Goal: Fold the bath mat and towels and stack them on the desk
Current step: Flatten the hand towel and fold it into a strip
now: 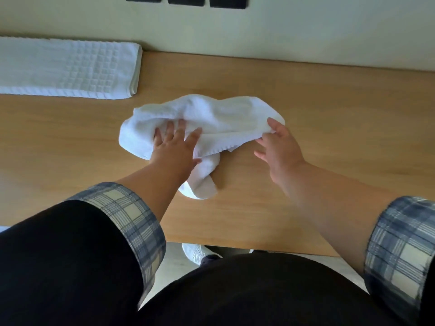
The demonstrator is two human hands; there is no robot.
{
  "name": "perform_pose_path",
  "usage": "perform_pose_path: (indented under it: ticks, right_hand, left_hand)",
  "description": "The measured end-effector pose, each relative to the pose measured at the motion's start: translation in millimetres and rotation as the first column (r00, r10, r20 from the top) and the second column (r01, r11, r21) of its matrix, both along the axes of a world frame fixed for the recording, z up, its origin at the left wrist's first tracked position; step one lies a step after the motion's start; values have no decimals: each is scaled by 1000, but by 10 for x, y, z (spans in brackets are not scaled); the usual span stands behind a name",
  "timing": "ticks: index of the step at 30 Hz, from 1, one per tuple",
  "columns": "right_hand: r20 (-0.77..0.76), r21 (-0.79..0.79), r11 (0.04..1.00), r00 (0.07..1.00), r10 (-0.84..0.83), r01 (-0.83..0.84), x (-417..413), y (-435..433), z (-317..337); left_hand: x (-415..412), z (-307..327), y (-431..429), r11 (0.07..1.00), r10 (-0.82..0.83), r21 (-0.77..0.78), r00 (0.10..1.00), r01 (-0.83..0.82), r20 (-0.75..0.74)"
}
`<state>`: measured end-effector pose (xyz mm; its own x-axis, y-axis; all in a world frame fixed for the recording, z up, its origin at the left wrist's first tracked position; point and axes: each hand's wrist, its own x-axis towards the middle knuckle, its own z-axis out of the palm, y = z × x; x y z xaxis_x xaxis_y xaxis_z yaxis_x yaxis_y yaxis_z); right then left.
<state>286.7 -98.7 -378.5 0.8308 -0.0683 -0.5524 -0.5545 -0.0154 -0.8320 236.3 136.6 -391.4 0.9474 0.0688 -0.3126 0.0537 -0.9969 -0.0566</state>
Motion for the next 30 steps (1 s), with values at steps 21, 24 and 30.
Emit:
perform_pose_path:
  ticks: [21,24,30]
  right_hand:
    - [-296,231,943,941,-166,239,781,-199,535]
    - [-173,-53,998,984,-40,31,868,-427,523]
    - [84,-215,975,994,69,-49,994,-1044,477]
  left_hand:
    - [362,875,-1009,801,317,-526,948,-286,-32]
    - [290,842,-1265,729,318,-588,934,-351,-163]
    - [254,836,-2066,455,245,-785,907,-420,-344]
